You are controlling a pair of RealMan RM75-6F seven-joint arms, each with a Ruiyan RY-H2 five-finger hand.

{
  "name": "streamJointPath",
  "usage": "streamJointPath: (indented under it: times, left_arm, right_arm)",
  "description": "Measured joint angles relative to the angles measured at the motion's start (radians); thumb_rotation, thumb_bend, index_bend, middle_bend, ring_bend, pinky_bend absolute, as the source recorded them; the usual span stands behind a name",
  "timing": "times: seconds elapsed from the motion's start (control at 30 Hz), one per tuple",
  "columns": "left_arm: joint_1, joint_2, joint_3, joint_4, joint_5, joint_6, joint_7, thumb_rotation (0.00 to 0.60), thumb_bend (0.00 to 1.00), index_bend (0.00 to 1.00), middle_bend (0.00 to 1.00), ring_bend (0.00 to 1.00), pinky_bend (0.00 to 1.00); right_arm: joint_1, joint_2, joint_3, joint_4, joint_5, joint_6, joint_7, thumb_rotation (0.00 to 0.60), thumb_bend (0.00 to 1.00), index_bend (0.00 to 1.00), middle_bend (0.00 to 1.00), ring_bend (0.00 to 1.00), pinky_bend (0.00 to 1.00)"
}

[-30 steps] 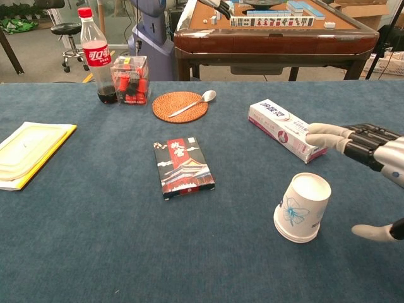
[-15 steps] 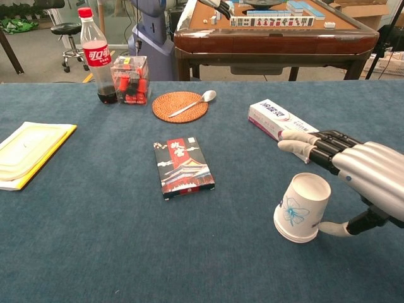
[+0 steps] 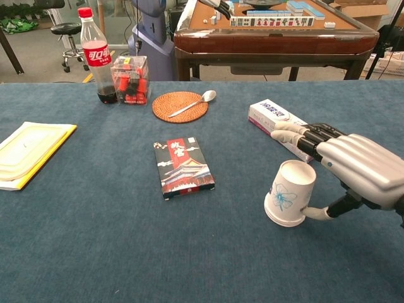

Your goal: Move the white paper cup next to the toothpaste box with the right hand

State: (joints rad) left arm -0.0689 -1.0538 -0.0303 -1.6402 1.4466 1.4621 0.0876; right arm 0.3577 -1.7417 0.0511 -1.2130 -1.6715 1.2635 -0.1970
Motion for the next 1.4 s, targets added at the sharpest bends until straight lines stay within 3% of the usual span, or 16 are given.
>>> streamJointPath:
  times: [0.87,1.4]
  left_arm:
    - [0.001,0.006,-0.001,-0.002,-0.004,-0.003,0.002,0.600,0.09,0.42,0.38,0.32,0.59]
    - [0.004,0.011,-0.006,-0.002,-0.014,-0.002,0.001,0.600,0.09,0.42,0.38,0.32,0.59]
  right_arm:
    - [0.120,-0.158,0.088,0.189,0.096,-0.031,0.038,0.600,0.00,0.00,0.00,0.00,0.04]
    - [0.222,-0.245,0.173,0.304,0.178,-0.070,0.020,0.600,0.00,0.00,0.00,0.00,0.04]
